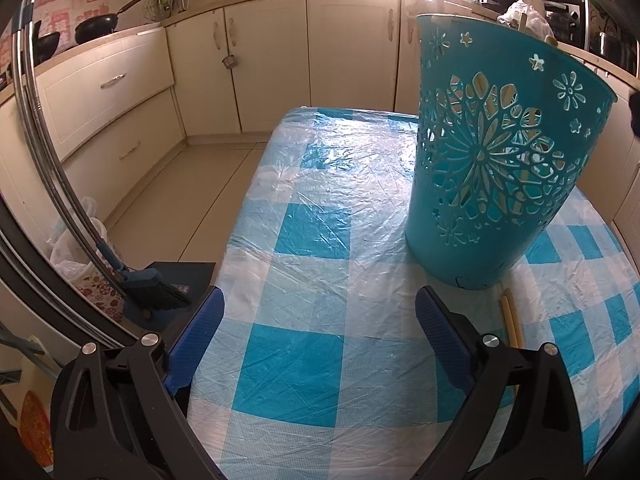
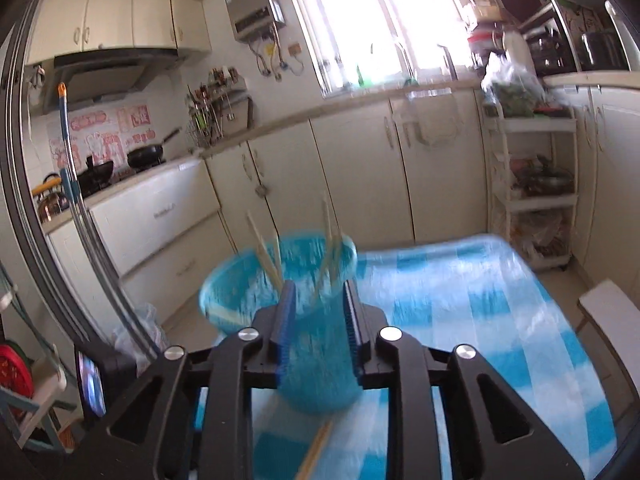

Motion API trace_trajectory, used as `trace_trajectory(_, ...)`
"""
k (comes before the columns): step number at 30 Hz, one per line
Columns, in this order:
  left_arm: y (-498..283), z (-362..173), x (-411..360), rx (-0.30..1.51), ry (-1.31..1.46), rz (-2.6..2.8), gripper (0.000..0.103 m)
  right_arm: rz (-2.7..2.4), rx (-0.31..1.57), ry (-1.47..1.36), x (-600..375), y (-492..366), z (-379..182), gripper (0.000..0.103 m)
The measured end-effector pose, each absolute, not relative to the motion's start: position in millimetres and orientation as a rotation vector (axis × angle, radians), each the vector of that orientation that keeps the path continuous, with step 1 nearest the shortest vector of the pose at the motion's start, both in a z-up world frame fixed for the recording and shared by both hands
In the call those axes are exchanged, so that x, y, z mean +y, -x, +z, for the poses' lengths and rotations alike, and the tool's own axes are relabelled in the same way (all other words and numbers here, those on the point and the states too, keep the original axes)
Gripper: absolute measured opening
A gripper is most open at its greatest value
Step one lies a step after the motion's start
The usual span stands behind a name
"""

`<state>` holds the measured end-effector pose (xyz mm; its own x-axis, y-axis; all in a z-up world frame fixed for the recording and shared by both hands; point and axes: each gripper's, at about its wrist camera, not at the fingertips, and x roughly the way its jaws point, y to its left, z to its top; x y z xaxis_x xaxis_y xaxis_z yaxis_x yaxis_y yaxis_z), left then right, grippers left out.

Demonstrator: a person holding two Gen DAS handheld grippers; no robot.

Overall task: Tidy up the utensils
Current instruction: 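Move the open right tool back toward the chopstick bundle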

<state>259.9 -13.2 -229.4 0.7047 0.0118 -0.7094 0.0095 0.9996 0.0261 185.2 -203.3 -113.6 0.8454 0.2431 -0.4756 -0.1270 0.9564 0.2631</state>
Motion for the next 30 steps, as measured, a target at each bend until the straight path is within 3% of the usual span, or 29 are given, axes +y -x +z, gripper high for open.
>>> trace_trajectory(8,-260,-229,-14,0.793,-0.039,0.003,0.093,0.225,0.849,-0.213,-187,-184,-193,0.025)
trace_trajectory(19,-260,-230,-15,0.797,-0.042,-0.002,0.093,0.222,0.913,-0.128,-163,-202,-210,0.022)
trace_trajectory(30,-261,-230,-17,0.802,-0.054,0.0,0.094,0.22,0.954,-0.03,-177,-197,-208,0.012)
